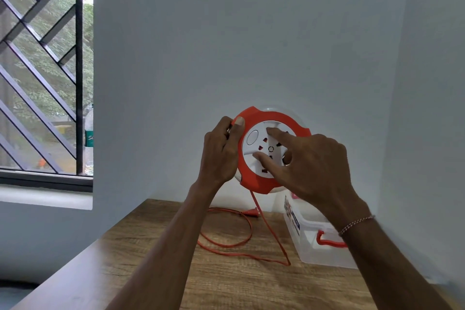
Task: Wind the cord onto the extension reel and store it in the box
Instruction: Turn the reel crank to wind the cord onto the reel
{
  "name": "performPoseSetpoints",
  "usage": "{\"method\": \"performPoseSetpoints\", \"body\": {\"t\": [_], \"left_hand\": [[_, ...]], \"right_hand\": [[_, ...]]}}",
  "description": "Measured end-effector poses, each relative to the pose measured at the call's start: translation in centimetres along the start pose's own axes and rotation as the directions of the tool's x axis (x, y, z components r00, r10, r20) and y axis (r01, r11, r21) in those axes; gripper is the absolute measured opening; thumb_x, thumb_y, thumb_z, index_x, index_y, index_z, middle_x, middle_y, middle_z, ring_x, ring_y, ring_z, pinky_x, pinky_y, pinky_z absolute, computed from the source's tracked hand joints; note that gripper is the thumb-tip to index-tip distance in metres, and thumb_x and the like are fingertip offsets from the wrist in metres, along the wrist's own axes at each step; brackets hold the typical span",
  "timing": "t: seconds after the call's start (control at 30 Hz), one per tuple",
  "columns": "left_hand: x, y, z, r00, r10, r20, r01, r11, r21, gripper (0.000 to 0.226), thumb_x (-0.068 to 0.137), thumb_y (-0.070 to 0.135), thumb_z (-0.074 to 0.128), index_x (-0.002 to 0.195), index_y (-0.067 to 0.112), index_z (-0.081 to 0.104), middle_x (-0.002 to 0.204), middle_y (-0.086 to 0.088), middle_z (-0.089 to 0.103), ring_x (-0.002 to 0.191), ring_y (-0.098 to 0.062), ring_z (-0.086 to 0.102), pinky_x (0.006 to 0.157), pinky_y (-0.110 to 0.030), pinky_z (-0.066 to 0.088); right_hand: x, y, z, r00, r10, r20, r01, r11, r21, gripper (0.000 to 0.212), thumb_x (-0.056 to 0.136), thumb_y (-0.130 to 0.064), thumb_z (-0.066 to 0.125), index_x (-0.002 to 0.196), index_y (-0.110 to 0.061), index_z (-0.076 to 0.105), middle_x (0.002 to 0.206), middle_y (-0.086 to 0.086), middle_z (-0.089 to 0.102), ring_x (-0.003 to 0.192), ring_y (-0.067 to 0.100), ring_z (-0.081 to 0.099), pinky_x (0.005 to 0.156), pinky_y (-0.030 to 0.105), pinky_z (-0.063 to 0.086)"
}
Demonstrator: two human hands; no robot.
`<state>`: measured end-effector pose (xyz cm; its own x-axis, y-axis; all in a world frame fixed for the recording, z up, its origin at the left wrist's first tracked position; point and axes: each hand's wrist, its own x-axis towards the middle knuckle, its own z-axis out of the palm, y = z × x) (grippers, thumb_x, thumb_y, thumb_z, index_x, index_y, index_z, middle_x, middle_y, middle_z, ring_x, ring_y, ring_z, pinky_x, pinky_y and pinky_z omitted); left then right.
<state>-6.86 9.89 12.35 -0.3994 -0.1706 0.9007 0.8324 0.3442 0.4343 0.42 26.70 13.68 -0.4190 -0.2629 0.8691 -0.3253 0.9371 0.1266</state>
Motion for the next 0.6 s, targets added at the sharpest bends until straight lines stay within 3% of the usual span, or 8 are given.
{"method": "performPoseSetpoints", "body": {"t": [0.17, 0.27, 0.33, 0.43, 0.5, 0.6], "left_hand": [[-0.1, 0.0, 0.1, 1.0, -0.015, 0.017, 0.016, 1.0, -0.009, 0.037, 0.097, 0.048, 0.041, 0.088, 0.016, 0.056, 0.076, 0.009, 0.068, 0.058, -0.017, 0.066, 0.051, -0.036, 0.057], [-0.1, -0.1, 0.1, 1.0, -0.005, 0.013, 0.005, 1.0, -0.001, 0.035, 0.097, 0.047, 0.04, 0.089, 0.017, 0.056, 0.077, 0.012, 0.067, 0.06, -0.014, 0.066, 0.052, -0.028, 0.057], [0.1, -0.1, 0.1, 1.0, 0.001, 0.011, -0.001, 1.0, -0.005, 0.033, 0.097, 0.046, 0.04, 0.091, 0.017, 0.056, 0.078, 0.015, 0.067, 0.061, -0.012, 0.066, 0.053, -0.024, 0.057], [0.1, 0.0, 0.2, 1.0, 0.003, 0.009, -0.003, 1.0, -0.014, 0.035, 0.097, 0.046, 0.04, 0.092, 0.015, 0.057, 0.08, 0.012, 0.067, 0.063, -0.017, 0.067, 0.054, -0.033, 0.059], [0.1, 0.0, 0.2, 1.0, 0.007, 0.004, -0.007, 1.0, -0.007, 0.035, 0.098, 0.046, 0.041, 0.092, 0.016, 0.057, 0.08, 0.011, 0.067, 0.063, -0.018, 0.066, 0.054, -0.035, 0.058], [0.2, 0.0, 0.1, 1.0, 0.017, -0.008, -0.017, 1.0, 0.001, 0.031, 0.098, 0.045, 0.04, 0.091, 0.02, 0.056, 0.082, 0.015, 0.067, 0.064, -0.012, 0.066, 0.055, -0.027, 0.058]], "right_hand": [[0.3, 1.3, -1.3, 0.986, -0.164, -0.024, 0.165, 0.985, 0.044, 0.029, 0.081, -0.037, 0.07, 0.108, -0.026, 0.071, 0.096, 0.001, 0.074, 0.08, 0.021, 0.067, 0.068, 0.035, 0.056], [0.4, 1.4, -1.6, 0.973, -0.21, 0.097, 0.204, 0.976, 0.07, 0.036, 0.072, -0.019, 0.08, 0.105, -0.031, 0.072, 0.121, 0.004, 0.063, 0.105, 0.026, 0.056, 0.075, 0.041, 0.056], [0.4, 0.8, -1.7, 0.958, -0.196, 0.21, 0.183, 0.98, 0.08, 0.047, 0.071, -0.018, 0.081, 0.112, -0.037, 0.068, 0.139, 0.004, 0.049, 0.123, 0.029, 0.046, 0.088, 0.045, 0.051], [0.2, -0.1, -1.3, 0.941, -0.194, 0.279, 0.2, 0.98, 0.005, 0.058, 0.074, -0.025, 0.078, 0.126, -0.041, 0.057, 0.149, 0.003, 0.036, 0.134, 0.03, 0.035, 0.101, 0.047, 0.042], [0.1, -0.7, -1.3, 0.945, -0.192, 0.264, 0.212, 0.976, -0.049, 0.061, 0.073, -0.028, 0.078, 0.128, -0.041, 0.054, 0.149, 0.005, 0.035, 0.134, 0.031, 0.034, 0.102, 0.048, 0.041], [0.1, -1.1, -1.2, 0.956, -0.177, 0.235, 0.204, 0.974, -0.098, 0.061, 0.071, -0.033, 0.079, 0.126, -0.041, 0.056, 0.146, 0.008, 0.04, 0.131, 0.033, 0.039, 0.099, 0.048, 0.043]]}}
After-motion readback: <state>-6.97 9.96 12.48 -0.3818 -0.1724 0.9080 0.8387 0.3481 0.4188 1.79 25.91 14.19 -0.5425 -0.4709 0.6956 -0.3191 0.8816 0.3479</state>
